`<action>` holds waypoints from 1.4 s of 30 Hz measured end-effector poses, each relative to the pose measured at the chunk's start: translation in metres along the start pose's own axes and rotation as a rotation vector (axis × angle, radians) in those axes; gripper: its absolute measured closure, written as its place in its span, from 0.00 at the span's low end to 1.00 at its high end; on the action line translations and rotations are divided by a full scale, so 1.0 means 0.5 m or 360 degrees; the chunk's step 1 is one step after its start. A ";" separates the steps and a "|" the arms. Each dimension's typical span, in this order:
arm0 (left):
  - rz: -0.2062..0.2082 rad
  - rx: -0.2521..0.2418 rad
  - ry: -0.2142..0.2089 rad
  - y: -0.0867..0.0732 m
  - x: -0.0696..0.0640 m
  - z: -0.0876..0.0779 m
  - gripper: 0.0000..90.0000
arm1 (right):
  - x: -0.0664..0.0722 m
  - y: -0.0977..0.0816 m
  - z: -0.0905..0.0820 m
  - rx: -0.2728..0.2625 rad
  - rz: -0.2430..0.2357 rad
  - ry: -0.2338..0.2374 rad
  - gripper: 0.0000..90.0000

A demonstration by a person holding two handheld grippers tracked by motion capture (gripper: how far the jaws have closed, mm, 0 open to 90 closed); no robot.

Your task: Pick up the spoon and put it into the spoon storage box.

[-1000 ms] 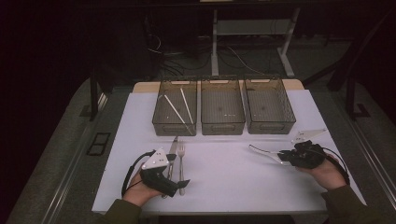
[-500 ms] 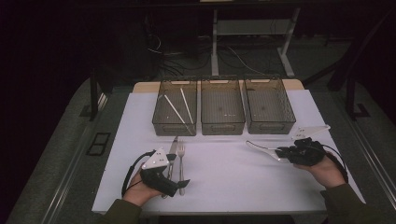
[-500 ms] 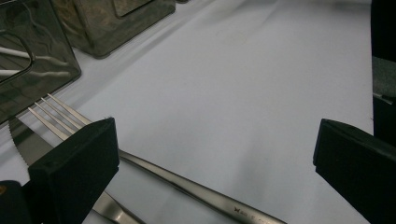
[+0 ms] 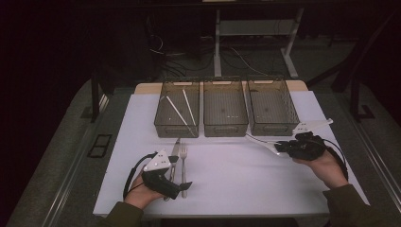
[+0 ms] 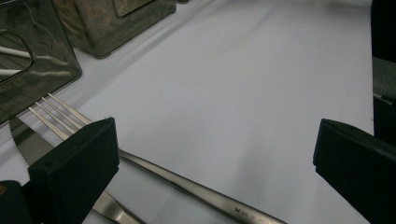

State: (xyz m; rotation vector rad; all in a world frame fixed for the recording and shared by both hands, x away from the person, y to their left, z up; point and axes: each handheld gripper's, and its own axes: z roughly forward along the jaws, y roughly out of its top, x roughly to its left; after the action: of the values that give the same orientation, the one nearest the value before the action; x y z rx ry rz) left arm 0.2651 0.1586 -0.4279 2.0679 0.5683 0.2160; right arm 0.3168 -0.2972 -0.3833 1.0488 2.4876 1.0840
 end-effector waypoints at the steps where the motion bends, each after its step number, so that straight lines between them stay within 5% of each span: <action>1: 0.0000 -0.0001 0.0000 0.000 0.000 0.000 0.00 | -0.001 0.004 0.000 -0.0007 0.0003 0.0001 0.90; 25: -0.0010 -0.0013 -0.0002 0.000 0.001 0.001 0.00 | 0.004 0.117 0.029 -0.0143 -0.0025 0.0008 0.90; 42: -0.0011 -0.0022 -0.0006 0.001 -0.001 -0.002 0.00 | -0.013 0.215 0.113 -0.0151 -0.0017 -0.0046 0.90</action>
State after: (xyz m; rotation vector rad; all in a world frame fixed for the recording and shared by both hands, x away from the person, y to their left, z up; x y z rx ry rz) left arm 0.2645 0.1587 -0.4271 2.0520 0.5700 0.2112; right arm 0.4037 -0.2204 -0.3465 1.0154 2.3911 1.1631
